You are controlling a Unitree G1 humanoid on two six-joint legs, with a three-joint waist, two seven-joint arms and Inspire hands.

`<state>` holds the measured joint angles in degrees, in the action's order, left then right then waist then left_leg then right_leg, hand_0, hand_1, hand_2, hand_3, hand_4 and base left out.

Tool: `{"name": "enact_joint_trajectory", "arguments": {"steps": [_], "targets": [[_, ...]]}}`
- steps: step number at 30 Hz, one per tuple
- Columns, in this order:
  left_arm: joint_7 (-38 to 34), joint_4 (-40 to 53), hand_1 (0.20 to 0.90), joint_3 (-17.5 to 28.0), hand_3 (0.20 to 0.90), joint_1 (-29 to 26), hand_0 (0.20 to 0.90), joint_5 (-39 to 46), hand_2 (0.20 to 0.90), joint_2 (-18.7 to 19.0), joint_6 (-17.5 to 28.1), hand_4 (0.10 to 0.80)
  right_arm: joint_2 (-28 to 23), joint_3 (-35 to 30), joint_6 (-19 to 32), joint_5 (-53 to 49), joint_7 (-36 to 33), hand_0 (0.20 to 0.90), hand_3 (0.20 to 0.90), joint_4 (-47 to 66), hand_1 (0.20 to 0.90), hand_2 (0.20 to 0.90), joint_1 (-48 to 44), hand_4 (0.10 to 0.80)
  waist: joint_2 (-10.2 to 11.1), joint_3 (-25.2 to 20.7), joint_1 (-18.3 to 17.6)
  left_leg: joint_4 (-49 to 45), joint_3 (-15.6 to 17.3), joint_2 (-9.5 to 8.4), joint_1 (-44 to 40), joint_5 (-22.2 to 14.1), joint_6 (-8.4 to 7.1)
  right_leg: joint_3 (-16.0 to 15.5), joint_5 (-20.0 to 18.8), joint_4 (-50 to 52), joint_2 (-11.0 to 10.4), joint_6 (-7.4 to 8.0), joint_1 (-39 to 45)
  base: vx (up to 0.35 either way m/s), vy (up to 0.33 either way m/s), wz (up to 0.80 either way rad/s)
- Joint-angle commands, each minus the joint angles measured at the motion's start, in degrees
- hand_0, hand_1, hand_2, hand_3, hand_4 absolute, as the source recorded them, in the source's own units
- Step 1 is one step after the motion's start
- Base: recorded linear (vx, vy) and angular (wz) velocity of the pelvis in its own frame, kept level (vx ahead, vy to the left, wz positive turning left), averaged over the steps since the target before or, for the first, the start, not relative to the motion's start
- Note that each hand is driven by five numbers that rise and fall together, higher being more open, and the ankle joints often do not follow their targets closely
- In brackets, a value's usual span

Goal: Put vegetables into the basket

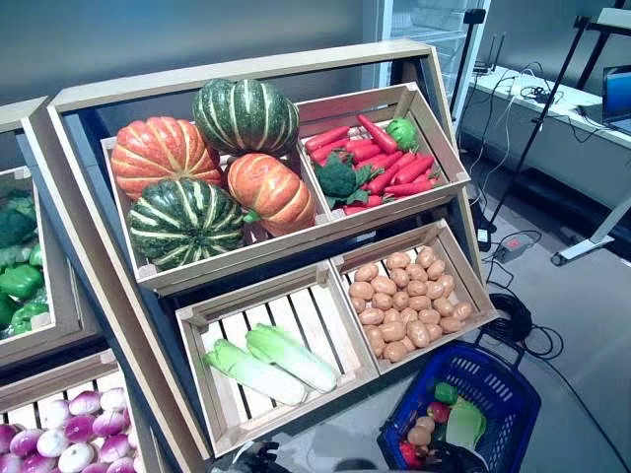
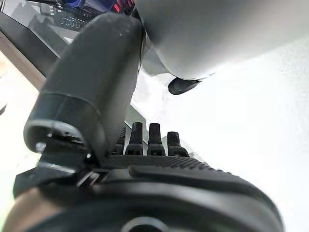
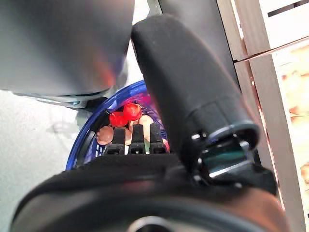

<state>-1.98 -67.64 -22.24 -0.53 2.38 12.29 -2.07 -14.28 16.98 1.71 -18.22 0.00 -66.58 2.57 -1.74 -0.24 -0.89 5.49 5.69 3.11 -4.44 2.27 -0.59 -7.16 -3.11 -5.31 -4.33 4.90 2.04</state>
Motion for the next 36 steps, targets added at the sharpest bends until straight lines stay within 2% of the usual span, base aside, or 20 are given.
{"name": "enact_joint_trajectory", "arguments": {"steps": [1,10,12,15,19,21,23,24,28,30,31,34,36], "targets": [[-0.58,-2.00,0.900,-2.00,0.900,-5.35,0.900,-3.01,0.900,0.77,2.71,0.800,2.30,2.56,3.97,1.08,-0.96,0.900,0.900,-1.48,0.900,0.900,-4.73,0.800,2.26,1.59,0.17,-0.49,-2.80,1.43,0.86,-2.27,-2.31,-0.50,1.06,0.32,-3.70,2.50,2.59,0.000,0.000,0.00],[0.09,-2.03,0.900,-3.65,0.900,-6.54,0.900,-4.73,0.900,0.96,0.79,0.800,2.22,3.53,3.99,1.16,-1.01,0.900,0.900,-1.54,0.900,0.900,-5.45,0.800,2.03,2.19,-0.19,-0.49,-2.72,1.30,1.56,-2.03,-2.25,-0.19,1.02,0.44,-3.43,2.36,1.74,-0.021,0.000,0.00],[-0.46,-2.04,0.900,-3.91,0.900,-6.66,0.900,-4.71,0.900,0.97,1.20,0.800,2.10,3.68,3.92,1.15,-0.92,0.900,0.900,-1.47,0.900,0.900,-5.58,0.800,2.00,2.28,-0.24,-0.49,-2.86,1.29,1.72,-1.97,-2.26,0.02,1.00,0.39,-3.34,2.32,1.64,-0.034,-0.007,0.01],[-1.44,-0.86,0.900,-4.33,0.900,-6.93,0.900,-6.63,0.900,1.23,4.75,0.800,1.98,3.96,3.24,1.04,-1.02,0.900,0.900,-0.97,0.900,0.900,-5.74,0.800,2.03,2.35,-0.25,-0.49,-3.00,1.32,1.73,-1.97,-2.40,0.11,0.98,0.31,-3.26,2.33,1.75,0.000,0.000,0.00],[4.30,10.54,0.900,-5.94,0.900,-7.31,0.900,-5.86,0.900,3.86,8.06,0.800,0.79,4.38,1.71,0.86,-0.94,0.900,0.900,1.32,0.900,0.900,-5.26,0.800,1.81,2.76,-0.05,-0.49,-3.08,1.44,1.94,-1.78,-2.69,-0.10,0.76,0.31,-3.13,2.43,1.65,-0.016,-0.001,0.00],[7.34,15.87,0.900,-6.54,0.900,-7.28,0.900,-4.02,0.900,5.42,7.29,0.800,0.17,4.42,1.15,0.74,-0.86,0.900,0.900,2.35,0.900,0.900,-4.99,0.800,1.73,3.00,0.04,-0.49,-3.02,1.43,2.00,-1.73,-2.69,-0.13,0.67,0.31,-3.09,2.43,1.57,-0.019,0.001,0.01],[15.28,26.56,0.900,-8.02,0.900,-6.98,0.900,2.58,0.900,8.45,4.10,0.800,-0.92,4.64,0.52,0.30,-0.95,0.900,0.900,4.12,0.900,0.900,-4.58,0.800,1.39,3.56,0.29,-0.49,-2.82,1.29,2.44,-1.52,-2.49,-0.29,0.43,0.34,-3.04,2.42,1.05,-0.038,0.008,0.00],[16.11,27.33,0.900,-8.09,0.900,-6.91,0.900,3.08,0.900,8.72,4.22,0.800,-0.96,4.64,0.52,0.32,-0.97,0.900,0.900,4.22,0.900,0.900,-4.52,0.800,1.37,3.60,0.32,-0.49,-2.80,1.27,2.48,-1.51,-2.46,-0.28,0.42,0.37,-3.03,2.42,0.99,0.000,0.000,0.00],[26.22,44.10,0.900,-9.27,0.900,-7.62,0.900,12.69,0.900,13.17,2.70,0.800,-2.10,5.03,0.44,-0.40,-1.39,0.900,0.900,6.18,0.900,0.900,-4.50,0.800,0.45,4.90,0.50,-0.49,-2.98,0.70,3.80,-1.39,-1.93,-0.29,0.36,0.70,-3.04,2.25,-0.63,-0.063,0.039,-0.01],[27.47,50.95,0.900,-9.52,0.900,-9.09,0.900,12.18,0.900,15.22,2.85,0.800,-2.54,5.06,0.26,-0.56,-1.56,0.900,0.900,6.41,0.900,0.900,-5.06,0.800,-0.14,5.55,0.52,-0.49,-3.12,0.37,4.70,-1.22,-1.73,-0.21,0.18,0.93,-3.12,2.29,-1.69,-0.078,0.067,0.01],[27.61,56.35,0.900,-8.93,0.900,-10.39,0.900,13.36,0.900,17.42,1.75,0.800,-3.01,5.38,0.64,-1.22,-1.59,0.900,0.900,6.15,0.900,0.900,-5.68,0.800,-0.57,6.39,0.61,-0.49,-3.35,-0.01,5.60,-1.08,-1.50,-0.03,0.21,1.31,-3.14,2.22,-2.73,-0.117,0.088,0.00],[25.18,62.13,0.900,-7.45,0.900,-13.37,0.900,13.18,0.900,21.24,3.41,0.800,-3.90,5.73,1.55,-1.74,-1.44,0.900,0.900,6.14,0.900,0.900,-6.57,0.800,-1.18,8.42,0.77,-0.49,-3.55,-0.57,7.26,-0.65,-1.03,0.26,0.46,2.51,-3.11,1.96,-4.85,-0.109,0.059,0.01],[22.43,65.78,0.900,-5.31,0.900,-15.31,0.900,14.23,0.900,23.81,2.42,0.800,-4.84,5.45,2.39,-2.17,-1.03,0.900,0.900,5.76,0.900,0.900,-7.30,0.800,-1.62,10.08,1.07,-0.50,-3.86,-0.91,8.44,-0.20,-0.81,0.38,0.63,3.30,-3.02,1.64,-6.19,-0.127,0.053,0.02]]}}
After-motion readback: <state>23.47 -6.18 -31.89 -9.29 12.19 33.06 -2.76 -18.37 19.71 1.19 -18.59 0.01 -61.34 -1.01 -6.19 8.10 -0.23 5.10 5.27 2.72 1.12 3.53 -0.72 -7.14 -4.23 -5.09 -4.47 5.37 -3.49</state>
